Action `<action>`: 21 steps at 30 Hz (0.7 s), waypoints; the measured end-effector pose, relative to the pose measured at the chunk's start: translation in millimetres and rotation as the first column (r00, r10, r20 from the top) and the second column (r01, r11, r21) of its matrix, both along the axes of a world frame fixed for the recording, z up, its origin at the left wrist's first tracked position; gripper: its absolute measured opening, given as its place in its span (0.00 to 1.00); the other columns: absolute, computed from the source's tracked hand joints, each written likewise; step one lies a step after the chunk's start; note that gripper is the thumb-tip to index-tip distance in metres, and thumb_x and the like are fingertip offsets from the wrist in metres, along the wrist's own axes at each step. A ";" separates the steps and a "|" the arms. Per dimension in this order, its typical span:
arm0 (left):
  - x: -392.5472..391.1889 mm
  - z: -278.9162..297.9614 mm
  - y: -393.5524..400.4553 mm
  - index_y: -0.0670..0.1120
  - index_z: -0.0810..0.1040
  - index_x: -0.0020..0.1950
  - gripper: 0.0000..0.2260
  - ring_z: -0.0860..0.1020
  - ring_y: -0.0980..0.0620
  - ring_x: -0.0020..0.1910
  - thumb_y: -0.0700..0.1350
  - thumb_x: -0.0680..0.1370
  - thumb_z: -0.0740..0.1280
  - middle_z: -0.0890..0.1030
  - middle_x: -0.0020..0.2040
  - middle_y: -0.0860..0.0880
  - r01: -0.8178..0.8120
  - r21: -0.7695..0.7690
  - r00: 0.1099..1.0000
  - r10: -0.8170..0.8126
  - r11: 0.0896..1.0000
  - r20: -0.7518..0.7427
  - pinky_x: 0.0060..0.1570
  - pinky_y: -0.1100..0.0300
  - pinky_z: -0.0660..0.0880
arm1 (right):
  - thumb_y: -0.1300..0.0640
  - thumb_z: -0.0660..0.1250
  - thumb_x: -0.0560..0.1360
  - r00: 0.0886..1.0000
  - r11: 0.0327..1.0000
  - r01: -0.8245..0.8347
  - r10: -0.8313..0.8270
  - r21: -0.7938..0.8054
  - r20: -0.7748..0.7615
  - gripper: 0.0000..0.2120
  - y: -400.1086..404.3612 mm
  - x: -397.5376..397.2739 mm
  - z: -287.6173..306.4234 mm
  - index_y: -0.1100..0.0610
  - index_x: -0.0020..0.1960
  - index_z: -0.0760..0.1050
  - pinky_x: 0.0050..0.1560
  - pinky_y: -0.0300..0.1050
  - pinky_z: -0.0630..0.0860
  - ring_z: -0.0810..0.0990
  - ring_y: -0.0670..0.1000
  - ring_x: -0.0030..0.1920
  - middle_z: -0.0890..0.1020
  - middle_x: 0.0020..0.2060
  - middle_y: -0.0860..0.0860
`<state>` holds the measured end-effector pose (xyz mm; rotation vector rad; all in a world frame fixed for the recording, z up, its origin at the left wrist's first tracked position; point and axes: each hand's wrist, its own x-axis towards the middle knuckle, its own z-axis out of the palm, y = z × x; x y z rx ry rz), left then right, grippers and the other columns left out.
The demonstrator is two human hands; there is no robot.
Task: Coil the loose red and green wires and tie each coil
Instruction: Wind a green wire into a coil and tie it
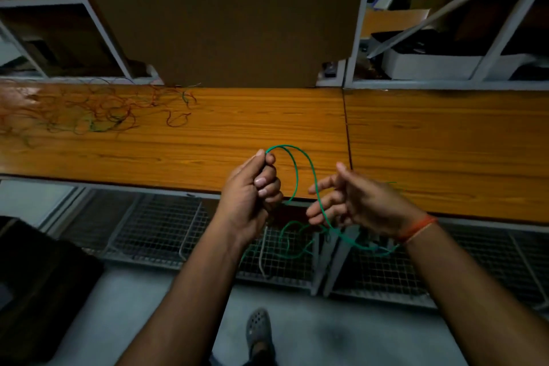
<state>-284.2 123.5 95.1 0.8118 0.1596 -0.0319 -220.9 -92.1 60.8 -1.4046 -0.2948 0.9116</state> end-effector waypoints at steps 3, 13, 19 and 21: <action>-13.7 1.2 -10.6 0.46 0.72 0.44 0.10 0.60 0.61 0.20 0.48 0.83 0.59 0.63 0.23 0.55 0.034 -0.018 0.999 -0.035 0.999 -0.018 0.24 0.66 0.55 | 0.44 0.68 0.76 0.990 0.999 -0.030 0.036 -0.045 0.138 0.26 -11.8 -18.7 12.5 0.61 0.66 0.72 0.43 0.47 0.74 0.84 0.61 0.46 0.85 0.46 0.63; -13.8 3.0 -17.7 0.46 0.73 0.44 0.09 0.63 0.60 0.21 0.48 0.82 0.60 0.64 0.23 0.55 0.240 -0.065 0.968 -0.244 0.969 -0.055 0.25 0.67 0.60 | 0.54 0.62 0.82 0.862 0.963 0.247 -0.270 0.110 0.429 0.11 24.0 -37.9 13.4 0.57 0.57 0.81 0.40 0.34 0.73 0.79 0.42 0.42 0.84 0.44 0.51; 4.8 -2.3 16.7 0.43 0.81 0.45 0.12 0.75 0.51 0.30 0.46 0.81 0.61 0.74 0.30 0.48 0.258 0.185 0.966 -0.252 0.948 -0.054 0.29 0.61 0.66 | 0.50 0.57 0.84 0.826 0.962 0.256 -0.271 0.099 0.493 0.15 50.1 -12.3 15.1 0.57 0.46 0.76 0.32 0.39 0.63 0.67 0.47 0.32 0.73 0.31 0.49; 11.7 -0.2 31.4 0.43 0.83 0.47 0.14 0.79 0.50 0.31 0.46 0.82 0.60 0.77 0.31 0.47 0.290 0.224 0.957 -0.282 0.931 -0.068 0.31 0.62 0.73 | 0.50 0.58 0.85 0.801 0.974 0.220 -0.207 0.046 0.562 0.15 58.6 -0.9 16.0 0.56 0.46 0.76 0.31 0.39 0.62 0.66 0.47 0.30 0.73 0.31 0.49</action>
